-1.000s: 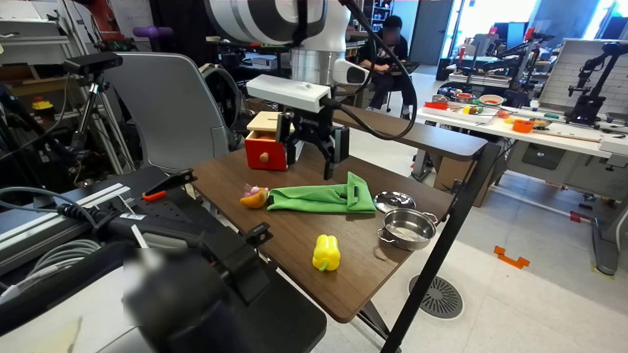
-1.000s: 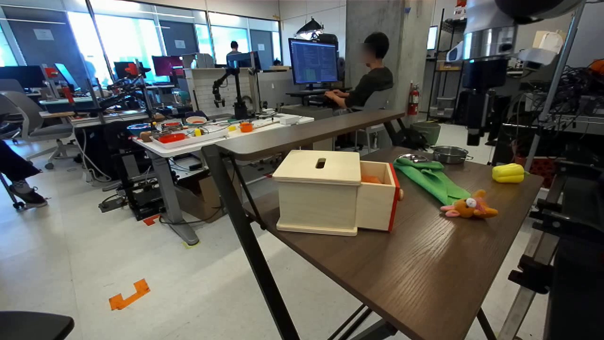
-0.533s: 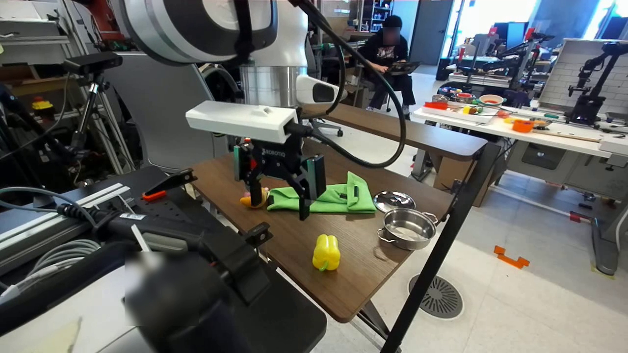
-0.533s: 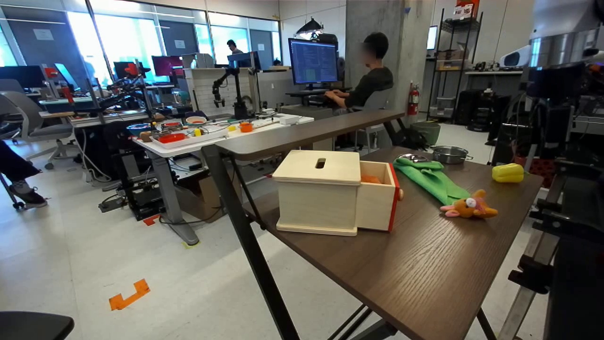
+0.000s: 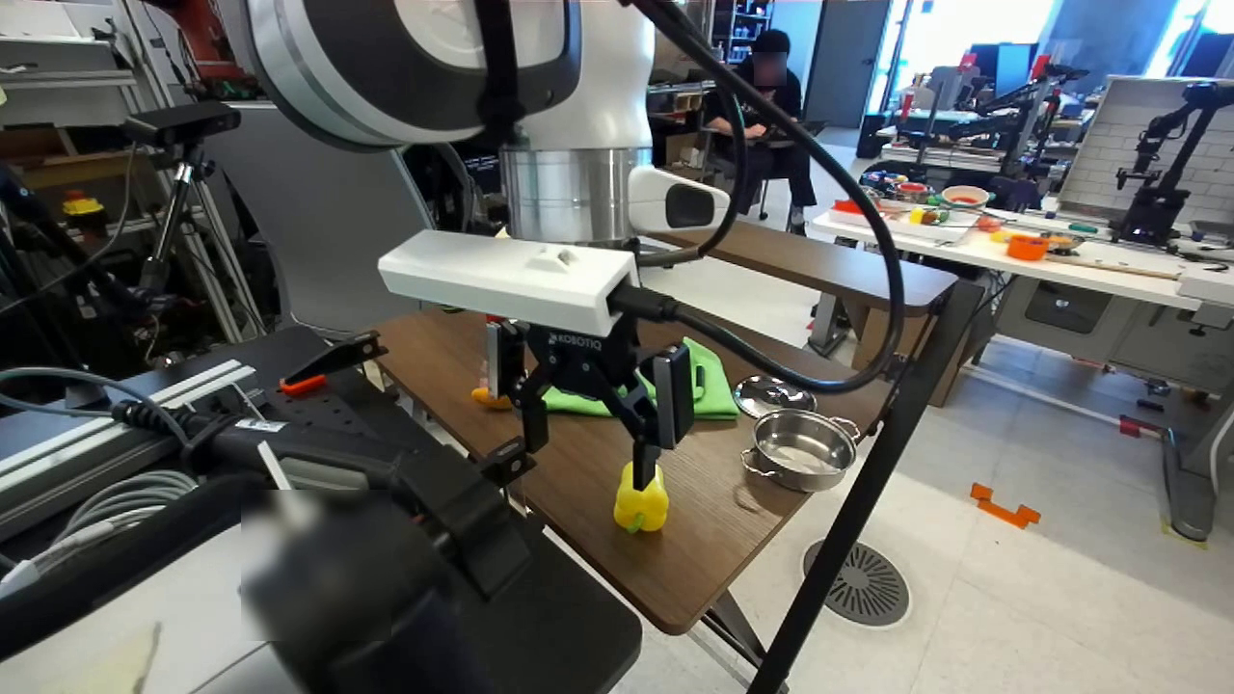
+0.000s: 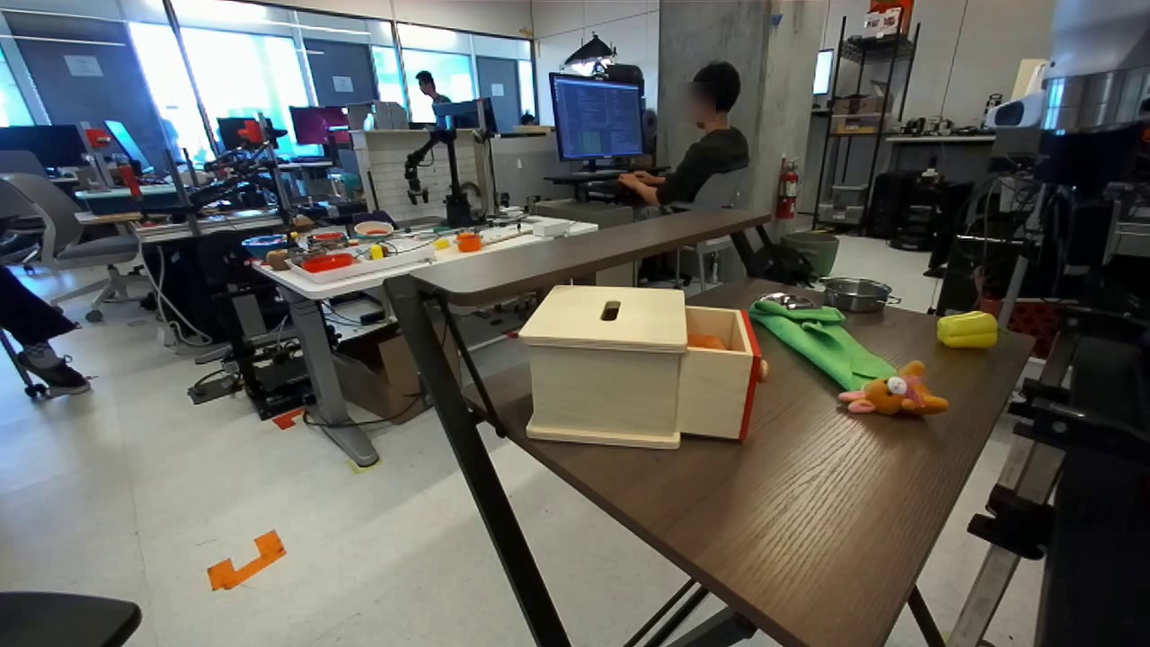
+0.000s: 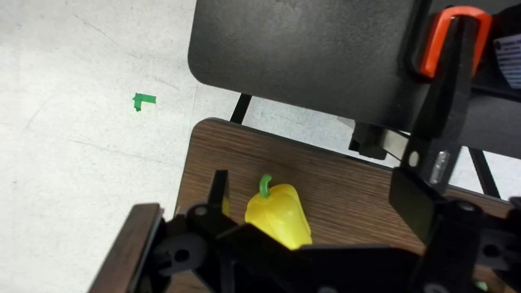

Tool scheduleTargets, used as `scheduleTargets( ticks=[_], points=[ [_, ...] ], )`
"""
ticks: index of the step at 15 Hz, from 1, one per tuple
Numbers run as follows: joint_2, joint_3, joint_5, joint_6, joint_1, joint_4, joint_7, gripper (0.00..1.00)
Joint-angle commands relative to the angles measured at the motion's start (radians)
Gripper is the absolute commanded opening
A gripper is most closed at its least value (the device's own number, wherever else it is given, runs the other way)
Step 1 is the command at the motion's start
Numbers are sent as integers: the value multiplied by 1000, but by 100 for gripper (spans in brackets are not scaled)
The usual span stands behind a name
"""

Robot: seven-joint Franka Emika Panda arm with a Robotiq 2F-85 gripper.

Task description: Remove the lid from th pot then put the yellow pepper inside

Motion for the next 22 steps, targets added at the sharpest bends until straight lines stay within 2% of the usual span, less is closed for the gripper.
scheduleTargets(
  ticks=[1, 8, 12, 17, 18, 22],
  points=[
    [73, 17, 49, 24, -56, 58, -68, 100],
    [200, 94, 163, -25, -127, 216, -132, 100],
    [271, 132, 163, -40, -121, 288, -129, 100],
    [298, 186, 163, -113, -122, 314, -154, 100],
    [298, 190, 166, -118, -122, 316, -152, 80],
    [296, 194, 179, -143, -132, 330, -157, 49]
  ],
)
